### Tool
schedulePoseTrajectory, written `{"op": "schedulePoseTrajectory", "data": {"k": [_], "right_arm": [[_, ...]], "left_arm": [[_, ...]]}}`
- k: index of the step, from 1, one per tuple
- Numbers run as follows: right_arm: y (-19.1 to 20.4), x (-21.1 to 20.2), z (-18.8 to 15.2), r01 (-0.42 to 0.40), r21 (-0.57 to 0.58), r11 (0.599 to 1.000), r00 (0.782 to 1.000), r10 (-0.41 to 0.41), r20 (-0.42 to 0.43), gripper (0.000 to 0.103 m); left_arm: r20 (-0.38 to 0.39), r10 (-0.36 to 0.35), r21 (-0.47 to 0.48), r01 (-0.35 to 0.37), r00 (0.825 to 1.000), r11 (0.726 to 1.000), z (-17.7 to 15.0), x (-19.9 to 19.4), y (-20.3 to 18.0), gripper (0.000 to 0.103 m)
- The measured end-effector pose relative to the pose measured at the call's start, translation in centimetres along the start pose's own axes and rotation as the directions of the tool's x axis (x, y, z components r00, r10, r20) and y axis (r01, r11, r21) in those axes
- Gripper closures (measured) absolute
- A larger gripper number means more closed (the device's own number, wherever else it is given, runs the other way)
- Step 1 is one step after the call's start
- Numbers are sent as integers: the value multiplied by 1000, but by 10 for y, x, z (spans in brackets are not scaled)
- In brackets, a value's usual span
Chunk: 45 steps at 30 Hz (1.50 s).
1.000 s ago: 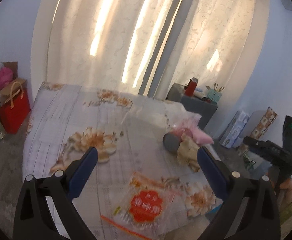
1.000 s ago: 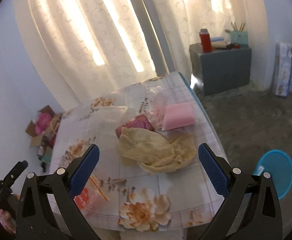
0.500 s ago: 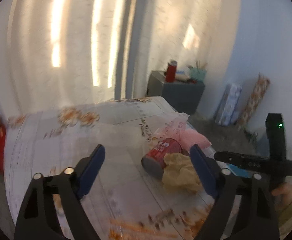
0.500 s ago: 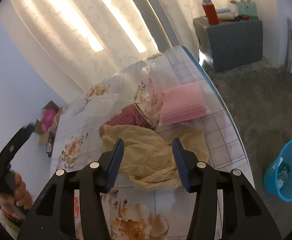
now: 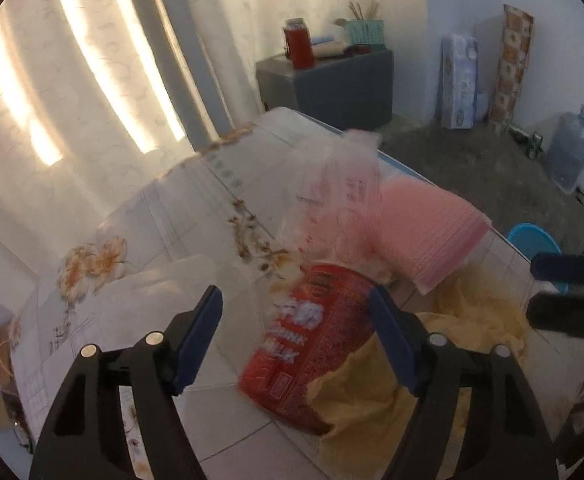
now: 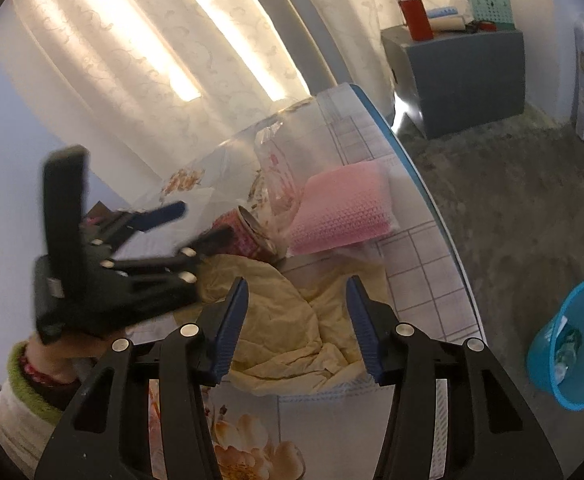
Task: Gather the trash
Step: 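Grasp the red milk can with the left tool while the right tool grasps the pink sponge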
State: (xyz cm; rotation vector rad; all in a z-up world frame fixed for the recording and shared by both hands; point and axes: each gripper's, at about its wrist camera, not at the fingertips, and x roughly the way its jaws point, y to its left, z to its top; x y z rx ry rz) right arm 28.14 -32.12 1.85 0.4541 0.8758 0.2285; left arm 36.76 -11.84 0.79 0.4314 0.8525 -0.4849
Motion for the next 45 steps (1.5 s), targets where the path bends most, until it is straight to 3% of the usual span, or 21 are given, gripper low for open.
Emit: {"op": "schedulePoseTrajectory", "data": {"k": [6, 13, 21, 27, 32, 37, 41, 45], "right_arm": [[-5, -3, 2, -12, 3, 1000, 1000, 12, 3, 53], [-11, 0, 0, -13, 16, 1000, 1000, 13, -4, 52], [-21, -4, -1, 1, 43, 999, 1000, -2, 6, 51], [-28, -5, 4, -14, 63, 998, 1000, 12, 25, 44], [-39, 2, 14, -93, 121, 988, 995, 88, 42, 42], [-75, 21, 26, -247, 311, 918, 969, 241, 58, 42], [-95, 41, 31, -283, 413, 866, 956, 291, 45, 43], [-103, 56, 35, -300, 469, 831, 946, 322, 36, 44]], "left_arm": [[-87, -16, -1, 16, 996, 1000, -15, 18, -3, 29], [-167, -72, -93, 57, 983, 994, -30, 26, 8, 29], [-138, -143, -237, 108, 980, 966, -39, 13, 33, 33], [-107, -176, -319, 134, 979, 938, -51, -5, 39, 34], [-86, -185, -385, 139, 979, 912, -65, -18, 48, 35], [-51, -197, -445, 154, 979, 882, -67, -26, 57, 36], [13, -204, -506, 182, 979, 843, -73, -38, 69, 37], [42, -180, -529, 175, 983, 830, -77, -46, 71, 37]]}}
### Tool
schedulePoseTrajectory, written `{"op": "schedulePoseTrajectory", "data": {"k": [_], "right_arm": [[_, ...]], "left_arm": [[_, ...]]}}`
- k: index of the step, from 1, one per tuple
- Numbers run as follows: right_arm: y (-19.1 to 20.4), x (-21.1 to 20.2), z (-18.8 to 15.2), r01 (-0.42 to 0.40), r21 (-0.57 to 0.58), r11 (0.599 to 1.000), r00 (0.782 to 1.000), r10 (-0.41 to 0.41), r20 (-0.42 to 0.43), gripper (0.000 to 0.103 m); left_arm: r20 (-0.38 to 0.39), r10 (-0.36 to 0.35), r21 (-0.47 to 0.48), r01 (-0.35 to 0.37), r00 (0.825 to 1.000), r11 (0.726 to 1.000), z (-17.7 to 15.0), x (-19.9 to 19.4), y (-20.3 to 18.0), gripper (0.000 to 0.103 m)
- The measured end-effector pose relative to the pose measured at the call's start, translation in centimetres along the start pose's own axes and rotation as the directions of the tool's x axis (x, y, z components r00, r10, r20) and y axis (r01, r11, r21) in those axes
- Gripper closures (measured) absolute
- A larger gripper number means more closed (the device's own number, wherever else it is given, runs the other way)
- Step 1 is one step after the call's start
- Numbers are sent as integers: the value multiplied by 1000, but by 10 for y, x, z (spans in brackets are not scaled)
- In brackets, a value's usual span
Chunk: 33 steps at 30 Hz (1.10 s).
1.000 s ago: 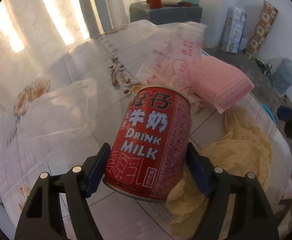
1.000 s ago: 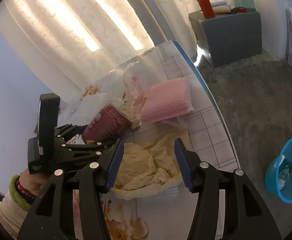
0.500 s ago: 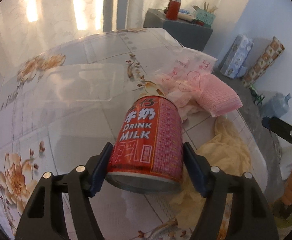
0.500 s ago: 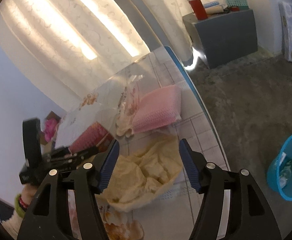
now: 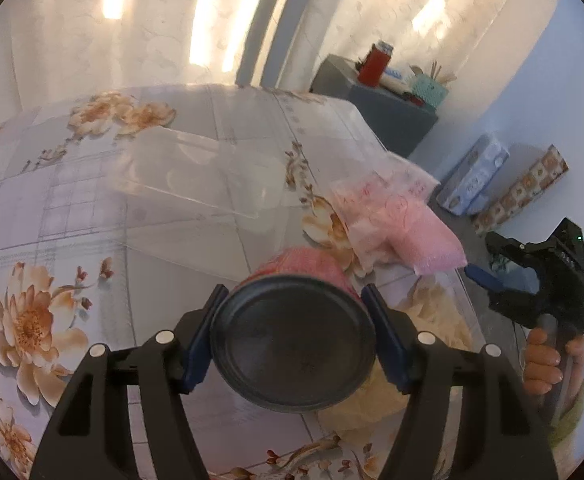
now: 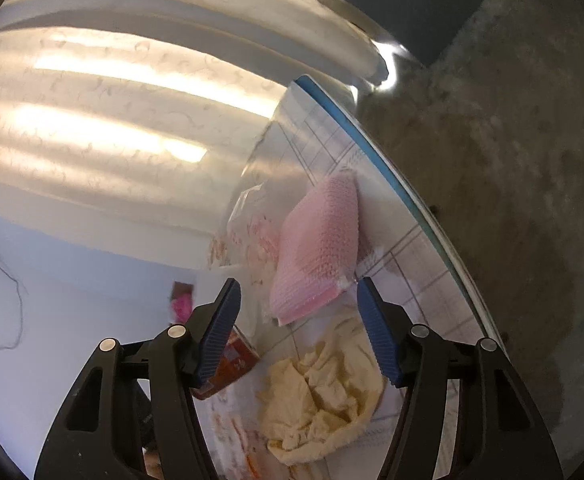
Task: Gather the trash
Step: 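Grasp the red milk can with the left tool while the right tool grasps the pink sponge, then carry can and sponge over the blue wastebasket and open both tools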
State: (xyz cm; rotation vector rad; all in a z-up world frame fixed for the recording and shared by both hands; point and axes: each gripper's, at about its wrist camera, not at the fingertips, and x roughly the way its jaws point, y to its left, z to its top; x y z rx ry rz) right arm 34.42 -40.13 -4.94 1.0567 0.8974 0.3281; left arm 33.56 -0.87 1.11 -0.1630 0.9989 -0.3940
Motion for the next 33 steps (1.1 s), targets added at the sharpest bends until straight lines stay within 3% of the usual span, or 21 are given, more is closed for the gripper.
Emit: {"op": "schedulePoseTrajectory", "data": {"k": [5, 10, 14, 19, 33], "right_arm": [[-3, 13, 5, 7, 16, 1000, 1000, -6, -21, 49], [-2, 15, 5, 21, 20, 1000, 999, -20, -35, 64], [0, 16, 4, 26, 10, 1000, 999, -26, -41, 66], [-3, 16, 3, 29, 23, 999, 998, -28, -58, 87], [3, -12, -9, -4, 45, 999, 999, 2, 37, 94]], "left_arm": [[41, -12, -46, 14, 999, 999, 0, -8, 6, 38], [75, -32, -46, 35, 997, 998, 0, -17, 3, 38], [96, -34, -52, 39, 995, 998, 0, -23, 0, 38], [132, -35, -52, 43, 991, 998, -1, -33, 0, 39], [179, -22, -57, 33, 984, 998, -7, -50, -3, 39]]}}
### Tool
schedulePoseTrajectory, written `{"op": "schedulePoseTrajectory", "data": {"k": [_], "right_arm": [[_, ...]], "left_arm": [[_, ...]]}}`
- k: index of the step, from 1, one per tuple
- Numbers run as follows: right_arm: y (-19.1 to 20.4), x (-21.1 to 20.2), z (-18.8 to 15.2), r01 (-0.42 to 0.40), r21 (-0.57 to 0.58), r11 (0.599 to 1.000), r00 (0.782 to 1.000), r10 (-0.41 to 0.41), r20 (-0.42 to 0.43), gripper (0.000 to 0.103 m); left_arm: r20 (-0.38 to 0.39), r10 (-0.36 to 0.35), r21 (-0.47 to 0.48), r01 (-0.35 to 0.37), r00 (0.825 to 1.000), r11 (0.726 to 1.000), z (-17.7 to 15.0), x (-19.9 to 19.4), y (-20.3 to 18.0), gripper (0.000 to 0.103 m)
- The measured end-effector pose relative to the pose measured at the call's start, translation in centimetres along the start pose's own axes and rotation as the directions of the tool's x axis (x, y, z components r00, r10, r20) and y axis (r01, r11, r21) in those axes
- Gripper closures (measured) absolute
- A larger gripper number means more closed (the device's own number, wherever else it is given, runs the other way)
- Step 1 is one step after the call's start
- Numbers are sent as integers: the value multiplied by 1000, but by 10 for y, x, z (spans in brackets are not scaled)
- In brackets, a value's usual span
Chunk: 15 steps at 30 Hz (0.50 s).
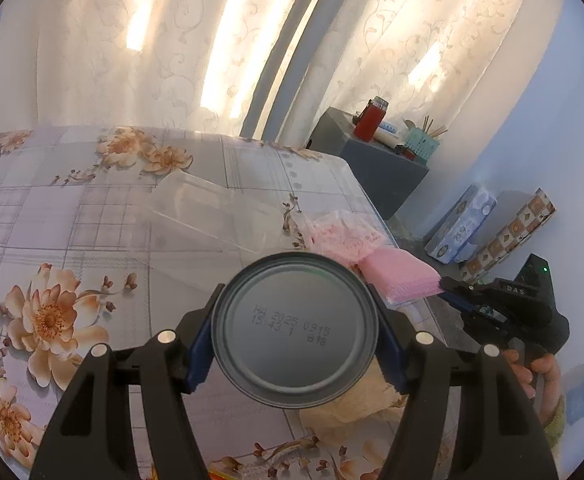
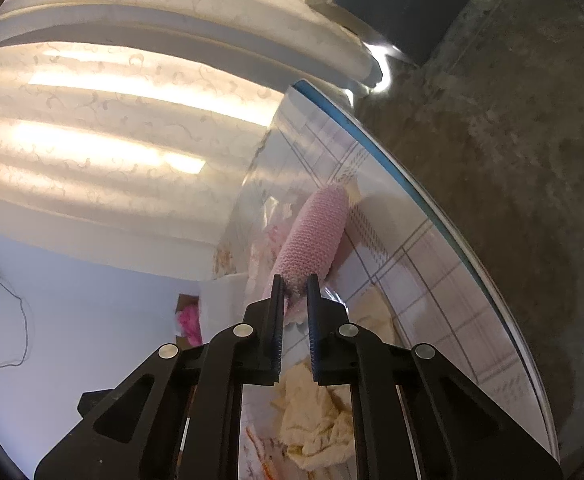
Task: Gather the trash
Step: 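Carry can and sponge over the blue wastebasket and open both tools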
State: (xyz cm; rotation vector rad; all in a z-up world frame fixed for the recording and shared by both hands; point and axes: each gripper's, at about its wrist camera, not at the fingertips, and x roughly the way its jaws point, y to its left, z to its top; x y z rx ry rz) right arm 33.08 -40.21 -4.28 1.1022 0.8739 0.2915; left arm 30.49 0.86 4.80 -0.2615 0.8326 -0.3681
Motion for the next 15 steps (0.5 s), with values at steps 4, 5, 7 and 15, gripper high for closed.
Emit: {"op": "schedulePoseTrajectory", "data": {"k": [4, 5, 7, 15], "right_arm": [[3, -14, -8, -23, -1, 1000, 1000, 23, 21, 94], [3, -18, -9, -26, -2, 1000, 999, 27, 24, 95], [4, -26, -13, -36, -6, 999, 999, 36, 29, 95], [9, -57, -28, -85, -13, 996, 995, 85, 50, 95]], "left_arm": [[11, -2, 0, 2, 1000, 1000, -2, -7, -1, 39], [14, -3, 1, 3, 1000, 1000, -2, -9, -2, 39], [21, -3, 3, 3, 1000, 1000, -2, -13, -4, 39], [47, -18, 23, 17, 999, 1000, -5, -31, -17, 39]]}}
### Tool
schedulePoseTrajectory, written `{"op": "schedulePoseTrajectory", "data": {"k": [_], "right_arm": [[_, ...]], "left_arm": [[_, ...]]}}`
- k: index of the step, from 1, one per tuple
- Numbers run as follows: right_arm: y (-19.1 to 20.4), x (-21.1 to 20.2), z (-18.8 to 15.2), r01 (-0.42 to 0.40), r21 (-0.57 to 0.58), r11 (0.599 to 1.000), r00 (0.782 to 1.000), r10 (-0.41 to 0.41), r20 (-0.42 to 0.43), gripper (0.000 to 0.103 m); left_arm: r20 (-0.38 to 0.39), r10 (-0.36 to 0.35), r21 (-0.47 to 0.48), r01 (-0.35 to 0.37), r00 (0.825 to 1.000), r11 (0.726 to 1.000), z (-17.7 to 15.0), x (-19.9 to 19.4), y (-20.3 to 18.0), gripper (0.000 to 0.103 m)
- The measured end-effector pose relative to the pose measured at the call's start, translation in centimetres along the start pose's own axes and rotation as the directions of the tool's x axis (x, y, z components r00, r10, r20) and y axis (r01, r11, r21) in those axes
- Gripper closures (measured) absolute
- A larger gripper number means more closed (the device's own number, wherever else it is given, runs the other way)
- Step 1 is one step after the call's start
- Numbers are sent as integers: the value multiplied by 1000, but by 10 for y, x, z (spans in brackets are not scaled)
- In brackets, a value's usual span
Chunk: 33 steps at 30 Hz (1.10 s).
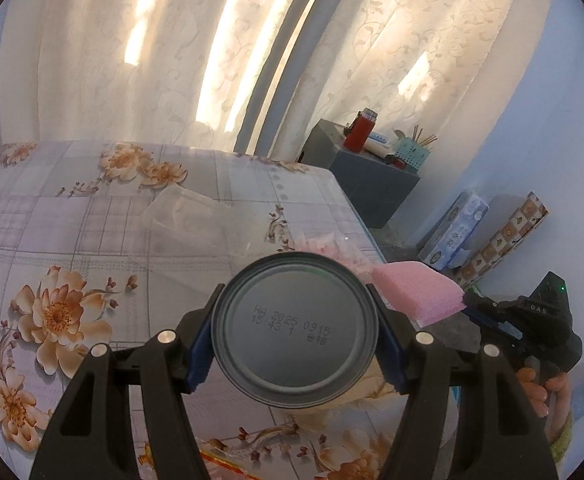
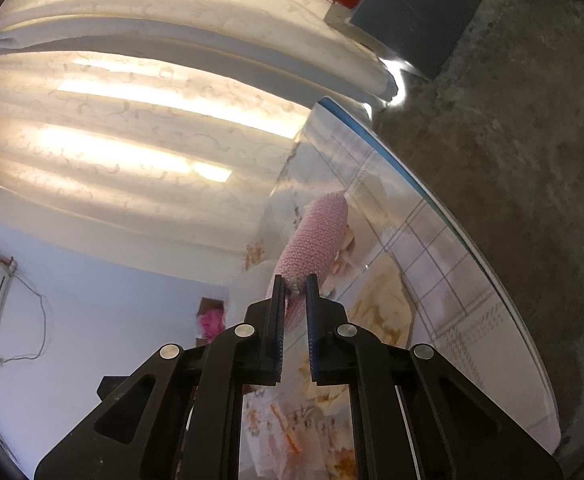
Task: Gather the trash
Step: 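Carry can and sponge over the blue wastebasket and open both tools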
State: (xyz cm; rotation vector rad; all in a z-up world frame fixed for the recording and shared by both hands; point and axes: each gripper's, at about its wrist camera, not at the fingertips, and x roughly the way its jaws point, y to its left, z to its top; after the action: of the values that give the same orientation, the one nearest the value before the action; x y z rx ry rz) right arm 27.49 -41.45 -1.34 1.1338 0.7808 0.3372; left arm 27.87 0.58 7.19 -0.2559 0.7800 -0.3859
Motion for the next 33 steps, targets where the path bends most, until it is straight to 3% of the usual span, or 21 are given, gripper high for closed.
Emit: {"op": "schedulePoseTrajectory", "data": {"k": [10, 19, 24, 26, 33], "right_arm": [[-13, -54, -16, -37, 21, 999, 997, 36, 67, 95], [-45, -136, -26, -28, 59, 998, 977, 15, 212, 95], [-78, -193, -34, 29, 113, 993, 947, -64, 316, 95], [-98, -216, -38, 57, 150, 987, 929, -108, 354, 95], [-163, -263, -38, 153, 275, 949, 875, -259, 408, 95]], "left_arm": [[6, -60, 65, 60, 998, 996, -2, -15, -42, 39], [-84, -182, 182, 194, 980, 964, -7, 5, -121, 39], [-195, -275, 247, 318, 942, 915, -17, 36, -190, 39], [-256, -303, 269, 369, 918, 890, -26, 55, -222, 39], [-478, -328, 275, 494, 815, 825, -77, 133, -325, 39]]}}
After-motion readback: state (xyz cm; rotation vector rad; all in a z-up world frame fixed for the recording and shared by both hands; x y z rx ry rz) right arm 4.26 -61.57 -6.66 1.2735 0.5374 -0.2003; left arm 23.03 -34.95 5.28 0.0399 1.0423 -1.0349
